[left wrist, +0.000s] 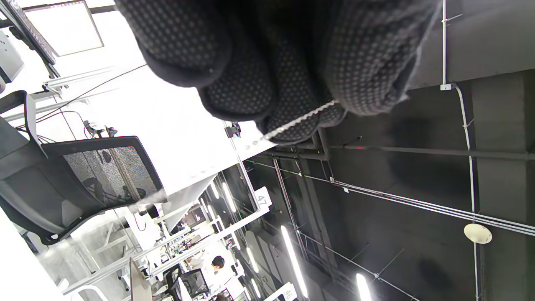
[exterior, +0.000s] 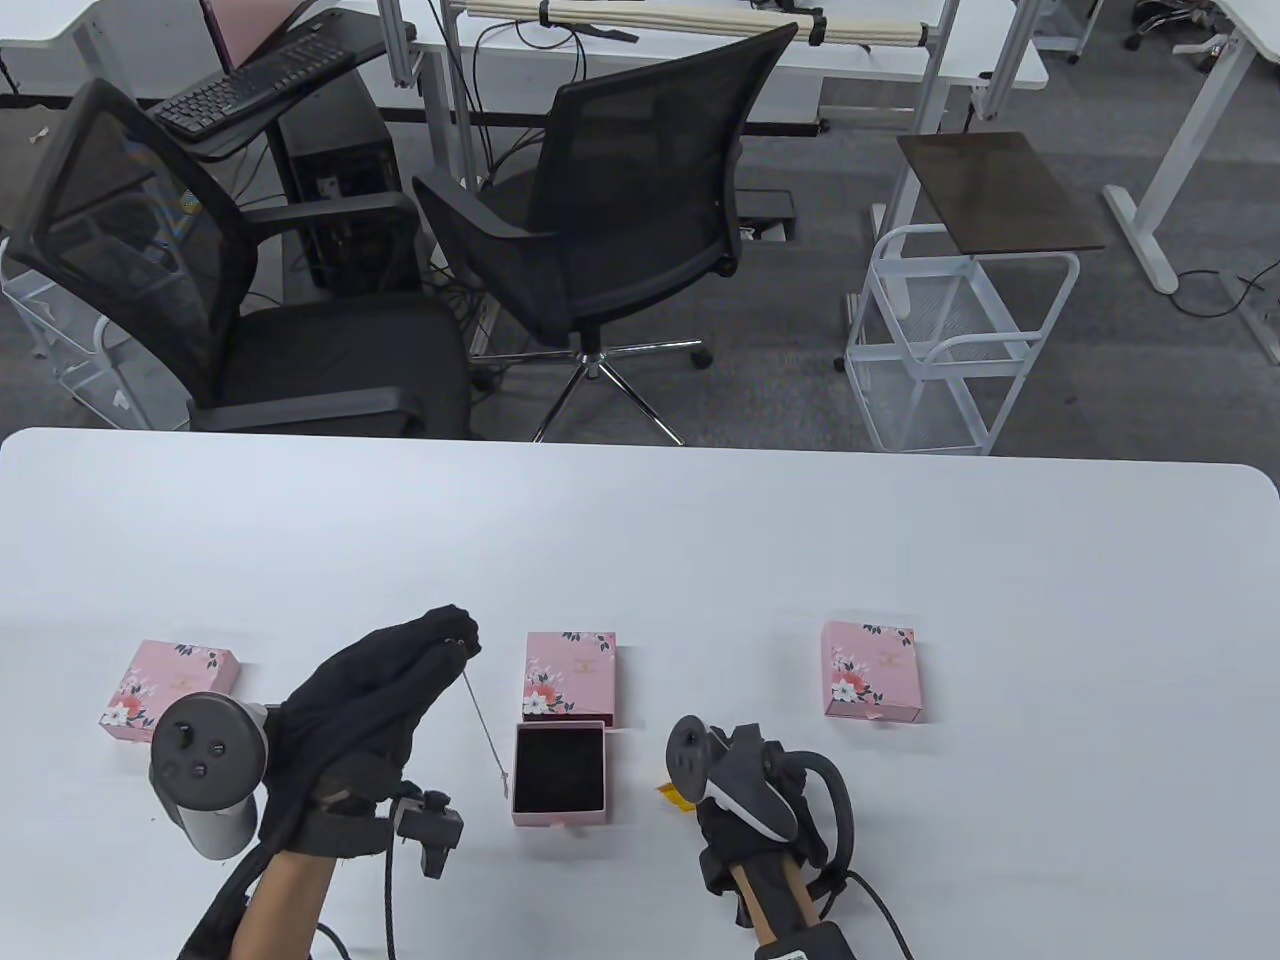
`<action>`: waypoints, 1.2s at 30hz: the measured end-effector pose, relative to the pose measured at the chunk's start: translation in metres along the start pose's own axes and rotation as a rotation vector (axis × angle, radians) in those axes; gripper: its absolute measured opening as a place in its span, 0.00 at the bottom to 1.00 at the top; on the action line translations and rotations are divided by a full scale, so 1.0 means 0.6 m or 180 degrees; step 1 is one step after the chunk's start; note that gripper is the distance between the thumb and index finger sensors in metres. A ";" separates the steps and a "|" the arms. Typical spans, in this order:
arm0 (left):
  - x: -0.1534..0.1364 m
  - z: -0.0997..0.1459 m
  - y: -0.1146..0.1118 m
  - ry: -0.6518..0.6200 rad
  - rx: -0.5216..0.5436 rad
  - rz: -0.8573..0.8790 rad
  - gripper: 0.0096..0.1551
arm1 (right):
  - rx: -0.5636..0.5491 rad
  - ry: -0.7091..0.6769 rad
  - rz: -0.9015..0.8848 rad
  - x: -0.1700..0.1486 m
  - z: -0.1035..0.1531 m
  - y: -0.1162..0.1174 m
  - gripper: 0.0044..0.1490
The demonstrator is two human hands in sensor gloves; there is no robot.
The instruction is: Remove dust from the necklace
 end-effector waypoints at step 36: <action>-0.048 -0.016 -0.057 0.0353 -0.0578 0.0399 0.19 | -0.0717 -0.1339 -0.3712 0.200 0.044 -0.221 0.26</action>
Point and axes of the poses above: the tracker on the back of each hand, its own x axis roughly to the thumb side, its own z axis roughly from the fingertips to the wrist, y = z × x, the point moved 5 cm from there along -z, roughly from the wrist to the fingertips, and after that the axes turned 8 degrees about -x, right-handed, at the moved point
